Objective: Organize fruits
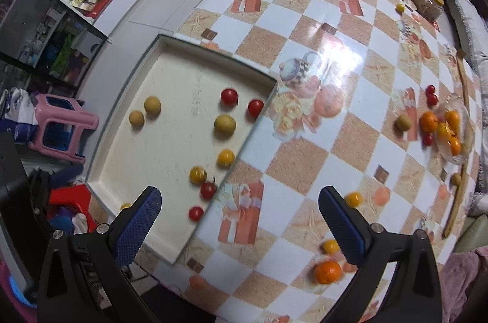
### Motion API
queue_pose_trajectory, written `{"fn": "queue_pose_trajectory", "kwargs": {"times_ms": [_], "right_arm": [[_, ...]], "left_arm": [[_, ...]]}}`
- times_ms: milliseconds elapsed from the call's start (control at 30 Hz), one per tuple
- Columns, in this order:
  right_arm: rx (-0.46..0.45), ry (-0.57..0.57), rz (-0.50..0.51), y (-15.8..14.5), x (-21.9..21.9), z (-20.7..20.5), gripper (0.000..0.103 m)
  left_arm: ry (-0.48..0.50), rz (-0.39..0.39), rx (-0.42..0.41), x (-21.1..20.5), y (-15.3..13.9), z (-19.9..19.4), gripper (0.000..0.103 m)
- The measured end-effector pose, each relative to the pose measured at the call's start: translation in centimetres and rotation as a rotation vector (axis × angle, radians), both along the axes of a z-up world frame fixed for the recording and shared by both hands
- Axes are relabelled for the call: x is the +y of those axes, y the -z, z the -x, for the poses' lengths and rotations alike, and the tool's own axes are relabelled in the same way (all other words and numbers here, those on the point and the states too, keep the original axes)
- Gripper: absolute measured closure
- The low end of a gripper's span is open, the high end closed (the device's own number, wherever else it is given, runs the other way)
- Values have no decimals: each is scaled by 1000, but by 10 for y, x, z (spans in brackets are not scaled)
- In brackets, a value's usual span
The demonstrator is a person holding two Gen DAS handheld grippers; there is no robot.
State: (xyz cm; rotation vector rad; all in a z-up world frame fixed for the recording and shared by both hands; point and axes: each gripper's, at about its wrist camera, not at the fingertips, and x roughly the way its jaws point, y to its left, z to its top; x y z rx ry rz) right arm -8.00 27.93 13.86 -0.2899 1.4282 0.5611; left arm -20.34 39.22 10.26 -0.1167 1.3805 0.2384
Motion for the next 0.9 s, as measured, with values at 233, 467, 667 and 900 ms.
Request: {"fn": "queue_pose_trajectory", "kwargs": {"times_ms": [233,467,667,900], "right_arm": [[12,-41,34,-11,-4,26,0],[-9,-54,56,-21,-7,38,0],[-20,-87,63,-28,-7,48,0],[-49,-131,84,-35,-5,55,0]], "left_arm": [[90,-66,43,-9,-15,16,0],[106,-55,67,-11,-26,37,0],[74,-28,79,-12,-31,47,0],[62,-31,60,-14,-39,48,0]]}}
